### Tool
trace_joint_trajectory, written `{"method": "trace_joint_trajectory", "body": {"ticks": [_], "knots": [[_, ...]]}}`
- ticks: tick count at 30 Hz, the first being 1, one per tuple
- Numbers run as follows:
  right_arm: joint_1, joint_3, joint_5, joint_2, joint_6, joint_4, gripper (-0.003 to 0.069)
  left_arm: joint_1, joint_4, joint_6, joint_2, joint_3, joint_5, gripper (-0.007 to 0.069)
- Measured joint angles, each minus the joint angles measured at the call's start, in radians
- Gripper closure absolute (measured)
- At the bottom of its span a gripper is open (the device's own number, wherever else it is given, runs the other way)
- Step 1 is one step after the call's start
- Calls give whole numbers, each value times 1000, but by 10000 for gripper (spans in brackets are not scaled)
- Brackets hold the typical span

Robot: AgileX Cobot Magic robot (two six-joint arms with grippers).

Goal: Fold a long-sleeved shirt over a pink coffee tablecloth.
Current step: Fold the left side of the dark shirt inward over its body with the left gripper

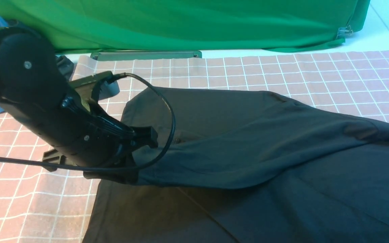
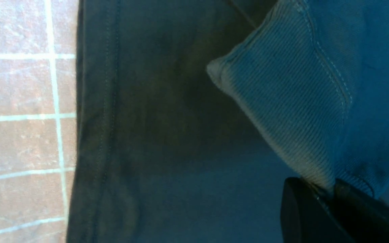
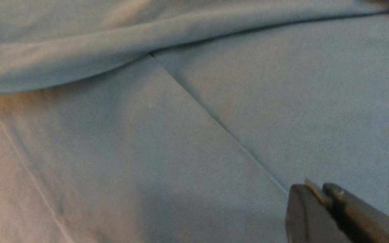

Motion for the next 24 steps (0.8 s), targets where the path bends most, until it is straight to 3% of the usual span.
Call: {"method": "trace_joint_trajectory", "body": {"ticks": [6,14,19,24], "knots": [[0,0,-44,26,13,-35,565,0,-39,-3,-42,0,5,592],[-49,0,-159,109,270,-357,520,0,-31,-7,-57,0,9,592],[-125,0,-261,267,316,-371,500,0,-30,-3,-57,0,2,592],[-170,0,-396,410,324,-335,405,0,-29,1,-57,0,0,592]]}}
